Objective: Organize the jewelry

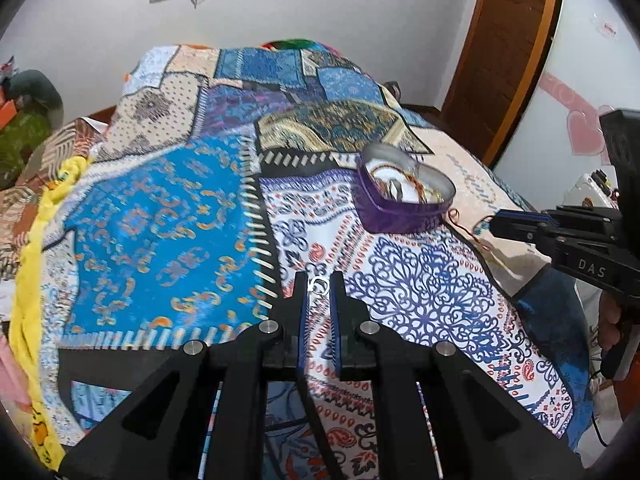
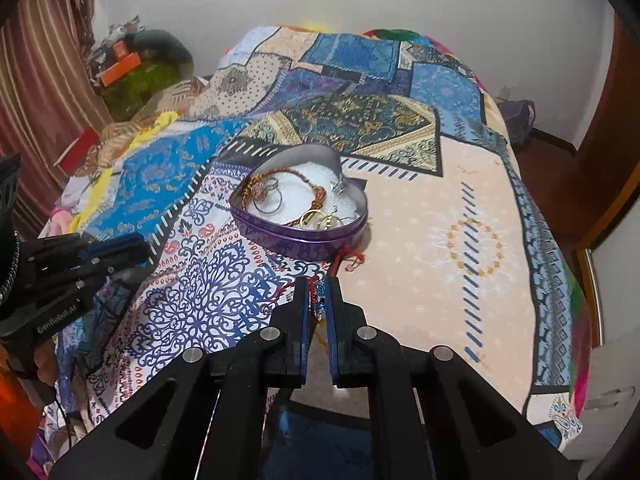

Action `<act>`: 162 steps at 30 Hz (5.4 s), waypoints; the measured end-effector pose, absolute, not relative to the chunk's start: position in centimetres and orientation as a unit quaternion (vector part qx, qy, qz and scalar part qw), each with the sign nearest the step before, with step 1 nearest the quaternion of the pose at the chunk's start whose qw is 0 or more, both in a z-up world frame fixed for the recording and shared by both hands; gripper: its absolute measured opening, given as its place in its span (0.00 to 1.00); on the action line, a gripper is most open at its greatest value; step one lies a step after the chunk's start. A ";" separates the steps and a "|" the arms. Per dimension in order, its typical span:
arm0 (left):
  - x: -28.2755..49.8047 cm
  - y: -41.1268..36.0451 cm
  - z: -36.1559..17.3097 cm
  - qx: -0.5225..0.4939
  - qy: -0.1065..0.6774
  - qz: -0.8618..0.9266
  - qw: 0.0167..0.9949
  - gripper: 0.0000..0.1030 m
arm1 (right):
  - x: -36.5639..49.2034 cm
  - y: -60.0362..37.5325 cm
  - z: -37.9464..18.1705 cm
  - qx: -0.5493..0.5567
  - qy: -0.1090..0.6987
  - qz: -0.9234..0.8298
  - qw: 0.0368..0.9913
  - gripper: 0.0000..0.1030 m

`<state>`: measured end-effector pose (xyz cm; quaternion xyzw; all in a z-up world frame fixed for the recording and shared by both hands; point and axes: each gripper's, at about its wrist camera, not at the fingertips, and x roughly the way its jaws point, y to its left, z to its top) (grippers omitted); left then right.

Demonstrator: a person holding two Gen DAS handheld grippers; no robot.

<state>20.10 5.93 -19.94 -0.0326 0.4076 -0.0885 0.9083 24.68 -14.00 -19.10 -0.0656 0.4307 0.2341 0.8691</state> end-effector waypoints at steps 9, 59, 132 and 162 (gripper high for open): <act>19.9 7.1 -18.4 -0.039 0.397 -0.075 0.914 0.08 | 24.2 -15.3 -17.5 -0.051 0.410 0.228 0.881 0.07; 30.3 -1.0 -18.7 -0.012 0.398 -0.185 0.898 0.08 | 31.8 -12.6 -15.6 -0.011 0.396 0.272 0.877 0.07; 2.7 0.6 2.8 -0.025 0.027 0.002 0.999 0.99 | 8.2 -15.9 0.8 -0.013 0.045 0.172 0.984 0.81; 2.3 0.2 2.1 -0.026 0.054 0.001 0.998 0.99 | 6.7 -16.7 0.2 -0.014 0.063 0.162 0.985 0.87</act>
